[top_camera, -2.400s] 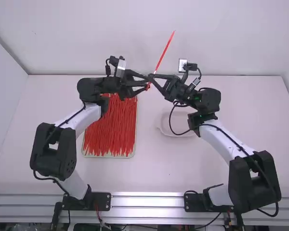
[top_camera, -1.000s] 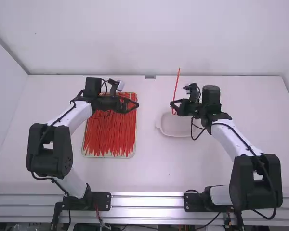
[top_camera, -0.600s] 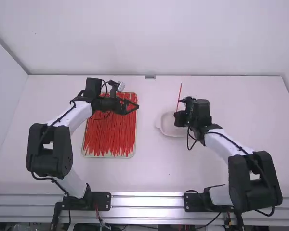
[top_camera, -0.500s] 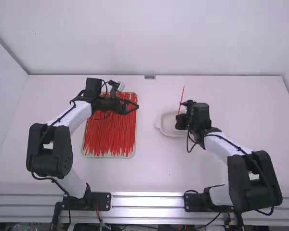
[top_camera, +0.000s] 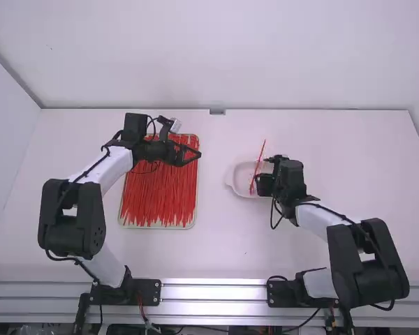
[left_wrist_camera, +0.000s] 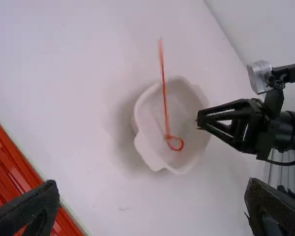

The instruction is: Fasten the cable tie

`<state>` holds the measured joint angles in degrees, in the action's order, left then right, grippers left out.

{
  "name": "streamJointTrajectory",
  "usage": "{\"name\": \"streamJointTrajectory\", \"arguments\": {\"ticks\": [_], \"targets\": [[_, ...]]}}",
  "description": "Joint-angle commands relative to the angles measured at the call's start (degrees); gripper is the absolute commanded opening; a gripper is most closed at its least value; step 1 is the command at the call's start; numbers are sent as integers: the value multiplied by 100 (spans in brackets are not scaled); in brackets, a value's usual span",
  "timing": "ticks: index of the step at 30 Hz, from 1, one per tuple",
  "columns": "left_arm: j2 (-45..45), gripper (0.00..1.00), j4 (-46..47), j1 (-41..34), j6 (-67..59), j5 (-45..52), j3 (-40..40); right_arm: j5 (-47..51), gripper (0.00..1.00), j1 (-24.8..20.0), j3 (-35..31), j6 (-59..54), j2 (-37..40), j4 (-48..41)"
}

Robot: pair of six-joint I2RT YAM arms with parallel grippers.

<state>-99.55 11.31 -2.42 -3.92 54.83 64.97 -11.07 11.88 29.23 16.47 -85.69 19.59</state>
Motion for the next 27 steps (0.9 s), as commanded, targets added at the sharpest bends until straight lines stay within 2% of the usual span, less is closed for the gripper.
{"name": "streamJointTrajectory", "arguments": {"ticks": [1, 11, 17, 23, 26, 27], "targets": [[33, 99, 9, 22, -15, -208, 98, 66, 98, 7, -37, 20, 50, 20], [304, 99, 367, 184, -109, -804, 105, 66, 99, 7, -31, 0, 424, -98], [1154, 99, 1130, 243, -214, -1880, 103, 415, 99, 7, -28, -39, 1408, -911], [1980, 99, 1836, 243, -695, -2011, 101, 560, 99, 7, -33, -39, 2409, -1705], [2439, 99, 2103, 243, -417, -2614, 98, 560, 99, 7, -37, -39, 3027, -2103], [2439, 99, 2103, 243, -417, -2614, 98, 560, 99, 7, -37, -39, 3027, -2103]]}}
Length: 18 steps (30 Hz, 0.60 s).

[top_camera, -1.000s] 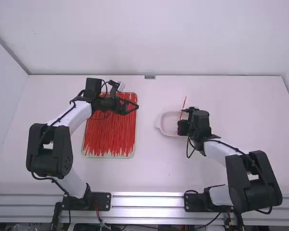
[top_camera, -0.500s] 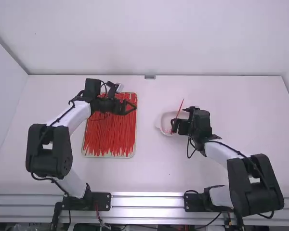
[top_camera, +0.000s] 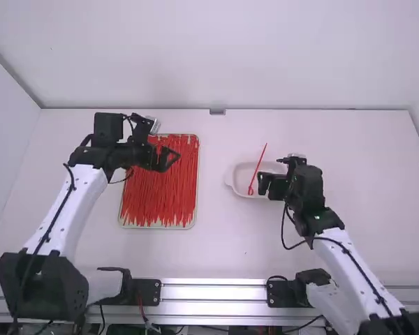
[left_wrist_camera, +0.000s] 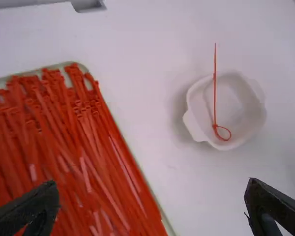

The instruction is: Fasten the cable tie

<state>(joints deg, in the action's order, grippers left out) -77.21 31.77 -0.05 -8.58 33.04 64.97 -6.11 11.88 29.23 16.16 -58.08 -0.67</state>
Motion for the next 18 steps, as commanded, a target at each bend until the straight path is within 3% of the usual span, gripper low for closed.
{"name": "streamJointTrajectory", "arguments": {"ticks": [1, 10, 18], "targets": [[339, 99, 136, 7, 162, -678, 98, 63, 99, 7, -39, -7, 457, -186], [610, 99, 269, 9, 275, -844, 98, 61, 99, 9, -39, 35, 1298, -710], [1086, 91, -208, 5, 752, -1320, -378, 576, 90, -506, -554, -480, 1813, -196]]}}
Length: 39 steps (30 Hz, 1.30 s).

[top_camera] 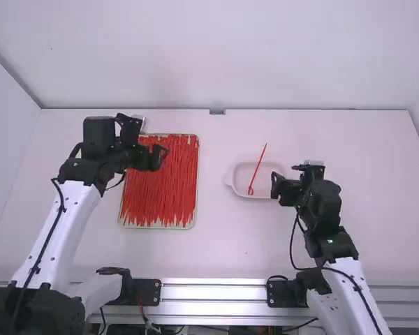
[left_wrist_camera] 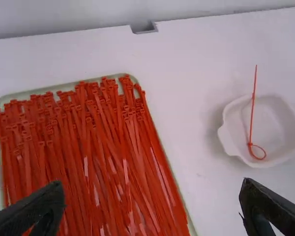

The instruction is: Fasten the cable tie

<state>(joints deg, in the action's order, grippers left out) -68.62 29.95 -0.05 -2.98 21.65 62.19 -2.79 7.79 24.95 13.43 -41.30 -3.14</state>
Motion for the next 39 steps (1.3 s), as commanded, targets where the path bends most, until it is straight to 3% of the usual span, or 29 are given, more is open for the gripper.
{"name": "streamJointTrajectory", "arguments": {"ticks": [1, 7, 20, 27, 35, 39], "targets": [[331, 89, -130, 5, 296, -285, -204, 279, 88, -217, -245, -326, 254, 171], [781, 81, -580, 5, 298, -735, -654, 279, 78, -751, -780, -861, 788, 314], [2348, 54, -2147, 5, 298, -2165, -2221, 279, 48, -779, -2495, -1343, 2523, 314], [3191, 39, -2990, 5, 298, -2165, -3065, 279, 35, -779, -2495, -1343, 3295, 314], [4236, 21, -2995, 5, 298, -2165, -4109, 279, 20, -779, -2495, -1343, 4120, 314], [4701, 13, -2995, 5, 298, -2165, -4574, 279, 14, -779, -2495, -1343, 4130, 314]]}}
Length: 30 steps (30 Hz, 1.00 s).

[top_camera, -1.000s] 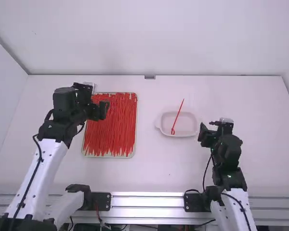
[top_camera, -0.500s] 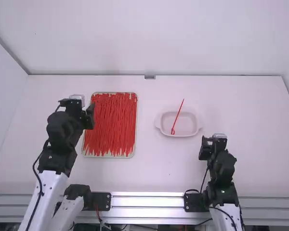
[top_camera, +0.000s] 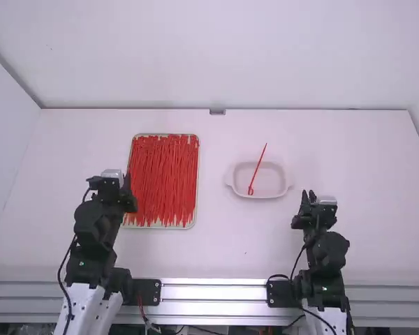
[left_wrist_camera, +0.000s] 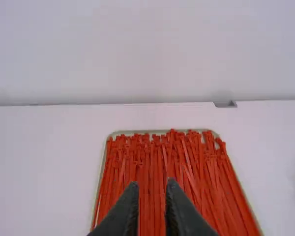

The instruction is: Fasten the cable tie

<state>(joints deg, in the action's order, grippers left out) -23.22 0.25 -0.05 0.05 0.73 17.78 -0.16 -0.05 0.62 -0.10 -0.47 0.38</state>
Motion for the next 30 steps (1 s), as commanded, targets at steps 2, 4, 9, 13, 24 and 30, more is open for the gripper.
{"name": "streamJointTrajectory", "arguments": {"ticks": [2, 4, 9, 13, 24, 30], "targets": [[363, 9, -25, 5, -5, -73, -334, 16, 12, 5, -62, 10, 47, -38], [581, 5, -25, 5, -5, -73, -552, 16, 9, 5, -62, 10, 47, -38], [1025, 0, -25, 5, -5, -73, -997, 16, 3, 5, -62, 10, 47, -38], [1373, 0, -25, 5, -5, -73, -1345, 16, 0, 5, -62, 10, 47, -38], [2040, 0, -25, 5, -5, -73, -1778, 16, 0, 5, -62, 10, 47, -38], [2322, 0, -25, 5, -5, -73, -1778, 16, 0, 5, -62, 10, 47, -38]]}}
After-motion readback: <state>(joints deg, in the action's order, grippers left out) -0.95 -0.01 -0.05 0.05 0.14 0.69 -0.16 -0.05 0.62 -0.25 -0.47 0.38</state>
